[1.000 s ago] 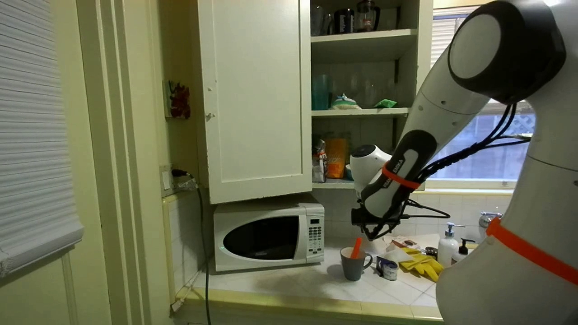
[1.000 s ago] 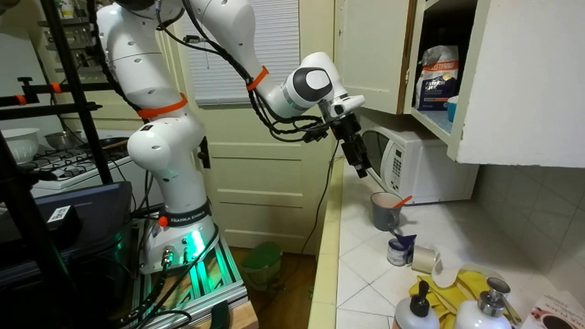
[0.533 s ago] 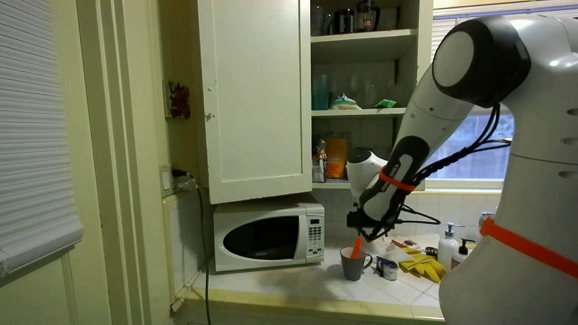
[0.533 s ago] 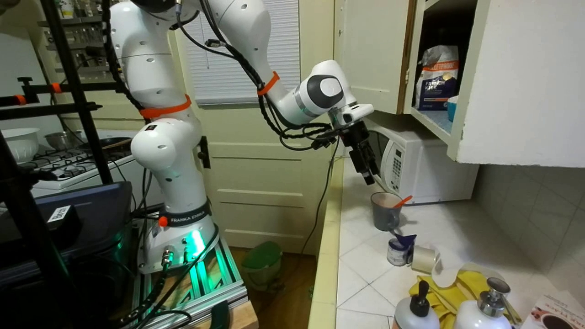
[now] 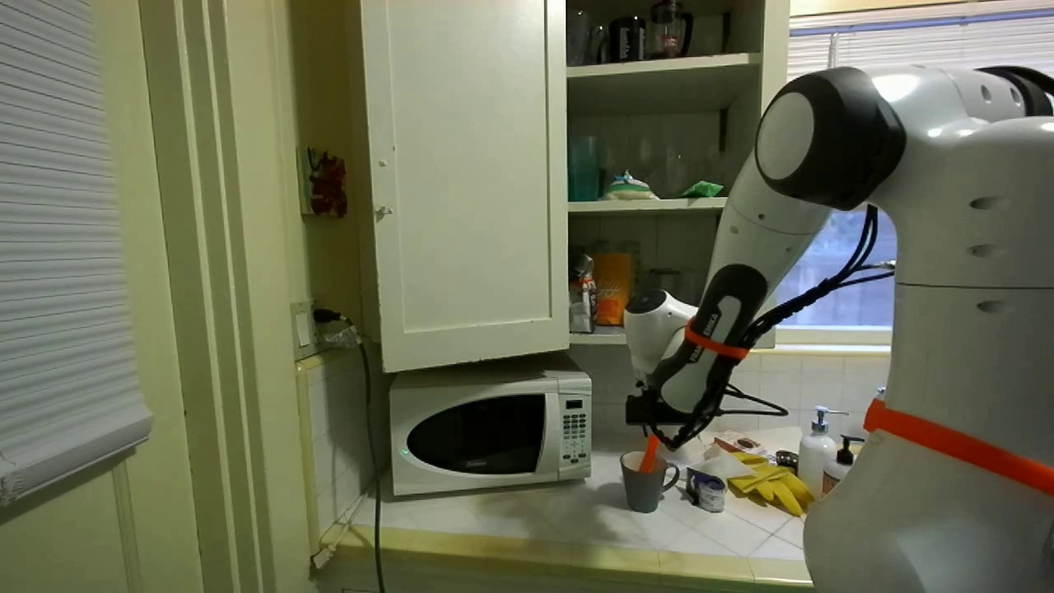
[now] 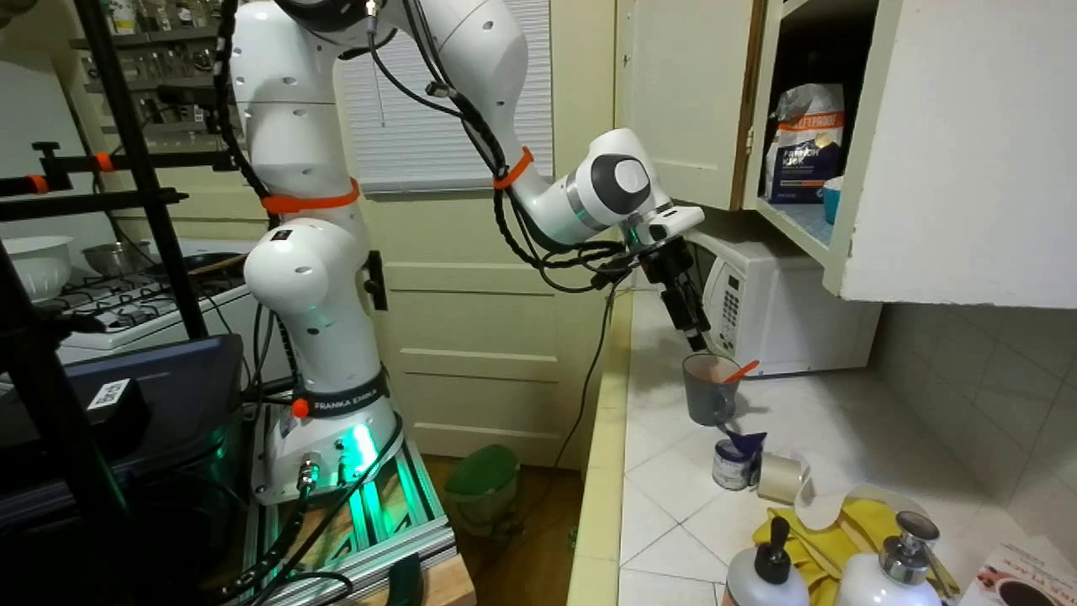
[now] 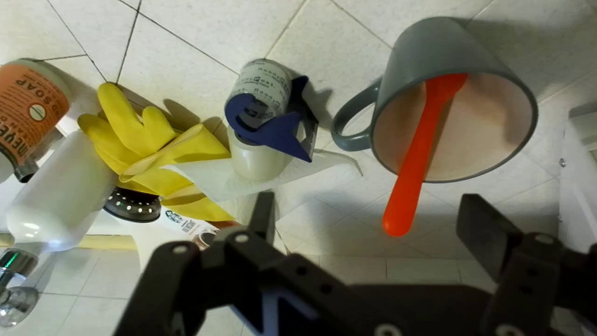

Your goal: Move the orange spoon to the open cupboard

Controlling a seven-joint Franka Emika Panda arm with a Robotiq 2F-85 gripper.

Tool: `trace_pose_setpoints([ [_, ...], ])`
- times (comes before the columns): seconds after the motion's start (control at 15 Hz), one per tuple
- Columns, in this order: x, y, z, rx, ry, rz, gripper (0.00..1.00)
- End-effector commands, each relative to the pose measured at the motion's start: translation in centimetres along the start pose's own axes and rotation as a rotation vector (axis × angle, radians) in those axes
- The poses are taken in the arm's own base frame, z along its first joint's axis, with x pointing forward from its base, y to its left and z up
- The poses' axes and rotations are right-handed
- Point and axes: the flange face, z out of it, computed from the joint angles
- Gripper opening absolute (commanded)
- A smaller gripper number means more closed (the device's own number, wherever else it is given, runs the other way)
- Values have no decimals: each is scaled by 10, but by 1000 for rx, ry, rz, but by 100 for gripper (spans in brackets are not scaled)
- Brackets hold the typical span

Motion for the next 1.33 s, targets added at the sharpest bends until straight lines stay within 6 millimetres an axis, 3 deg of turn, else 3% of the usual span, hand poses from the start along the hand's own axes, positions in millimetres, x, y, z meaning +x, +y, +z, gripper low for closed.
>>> trace_pose_setpoints([
  [0.0, 3, -12, 17, 10, 19, 4, 100],
  [0.73, 10, -27, 53, -14, 52, 50, 100],
  [1.27, 14, -32, 69, -11, 60, 112, 100],
])
